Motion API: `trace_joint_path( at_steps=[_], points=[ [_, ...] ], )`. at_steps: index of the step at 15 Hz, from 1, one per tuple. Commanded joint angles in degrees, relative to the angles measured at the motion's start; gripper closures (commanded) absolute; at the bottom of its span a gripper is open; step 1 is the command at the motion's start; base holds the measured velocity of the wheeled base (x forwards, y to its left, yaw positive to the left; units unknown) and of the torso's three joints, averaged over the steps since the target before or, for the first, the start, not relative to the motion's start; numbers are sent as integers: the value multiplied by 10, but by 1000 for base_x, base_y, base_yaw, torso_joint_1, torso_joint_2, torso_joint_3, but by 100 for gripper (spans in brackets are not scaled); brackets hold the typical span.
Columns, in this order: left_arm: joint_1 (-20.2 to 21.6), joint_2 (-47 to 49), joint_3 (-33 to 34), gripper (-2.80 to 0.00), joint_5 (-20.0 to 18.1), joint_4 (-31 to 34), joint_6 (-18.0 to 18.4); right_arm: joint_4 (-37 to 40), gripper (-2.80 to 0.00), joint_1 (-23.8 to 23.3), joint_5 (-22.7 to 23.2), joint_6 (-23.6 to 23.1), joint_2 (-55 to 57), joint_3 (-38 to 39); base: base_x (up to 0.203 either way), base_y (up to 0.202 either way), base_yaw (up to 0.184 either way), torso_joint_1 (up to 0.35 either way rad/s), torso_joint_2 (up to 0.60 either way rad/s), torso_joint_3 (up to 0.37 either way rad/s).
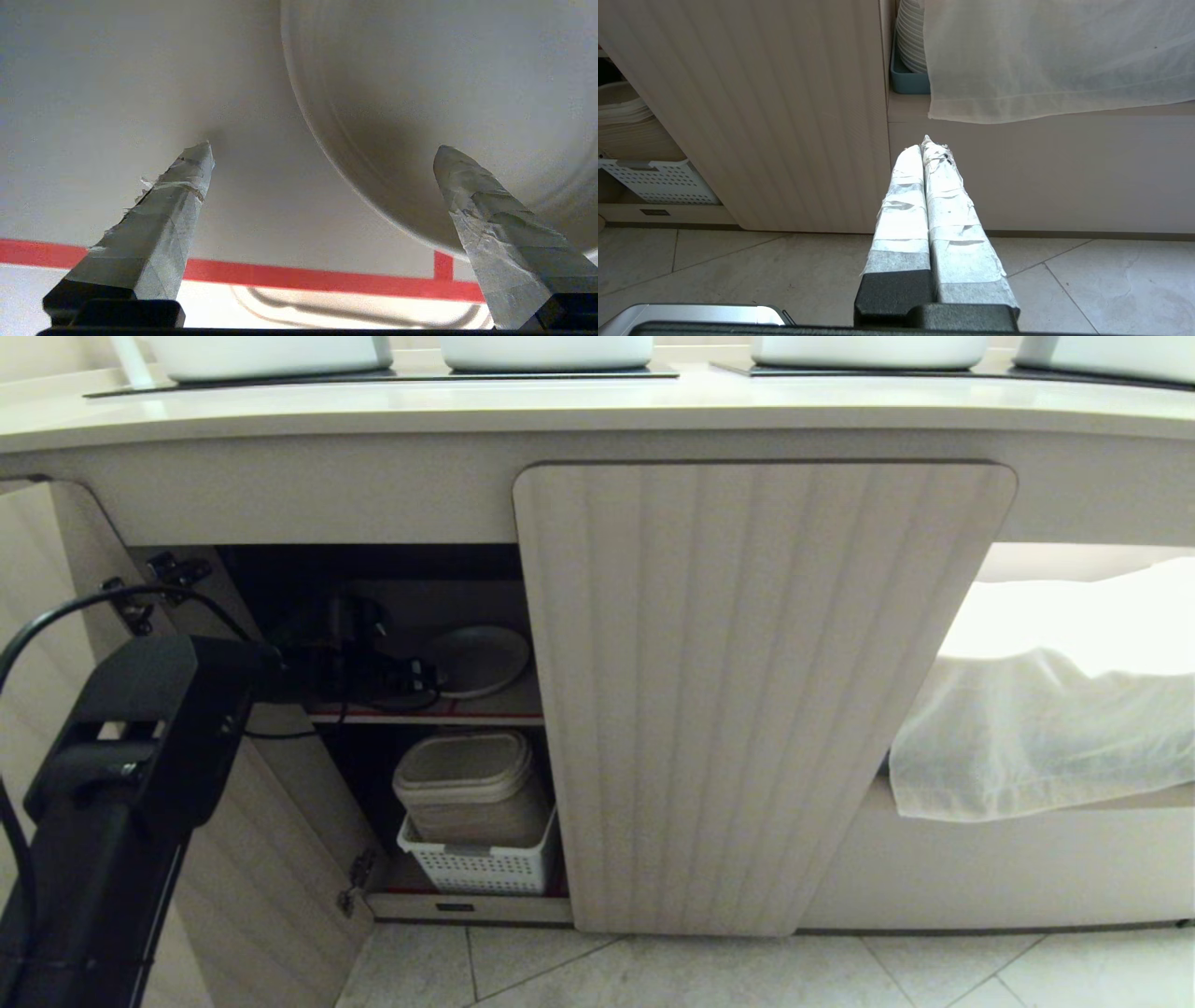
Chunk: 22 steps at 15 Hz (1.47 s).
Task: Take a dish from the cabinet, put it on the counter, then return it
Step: Take the plate from the cabinet
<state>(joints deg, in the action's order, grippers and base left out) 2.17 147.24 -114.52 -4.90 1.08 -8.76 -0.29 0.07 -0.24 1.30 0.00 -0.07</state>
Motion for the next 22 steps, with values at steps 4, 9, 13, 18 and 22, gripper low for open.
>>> trace_joint_path(
  at_steps=[4, 9, 13, 18, 22],
  points=[
    [0, 0, 0, -280, -1, 19, 17, 0, 0, 0, 0, 0, 0, 0, 0, 0, 0, 0, 0, 0],
    [0, 0, 0, -280, 0, 24, 18, 0, 0, 0, 0, 0, 1, 0, 0, 0, 0, 0, 0, 0],
    [2, 4, -7, -280, -2, 18, 18, -1, 0, 0, 0, 0, 1, 0, 0, 0, 0, 0, 0, 0],
    [3, 18, -7, -280, 1, -11, 17, -1, 0, 0, 0, 0, 1, 1, 0, 0, 0, 0, 0, 0],
    [2, 22, -7, -280, 0, -17, 18, 0, 0, 0, 0, 0, 1, 0, 0, 0, 0, 0, 0, 0]
  ],
)
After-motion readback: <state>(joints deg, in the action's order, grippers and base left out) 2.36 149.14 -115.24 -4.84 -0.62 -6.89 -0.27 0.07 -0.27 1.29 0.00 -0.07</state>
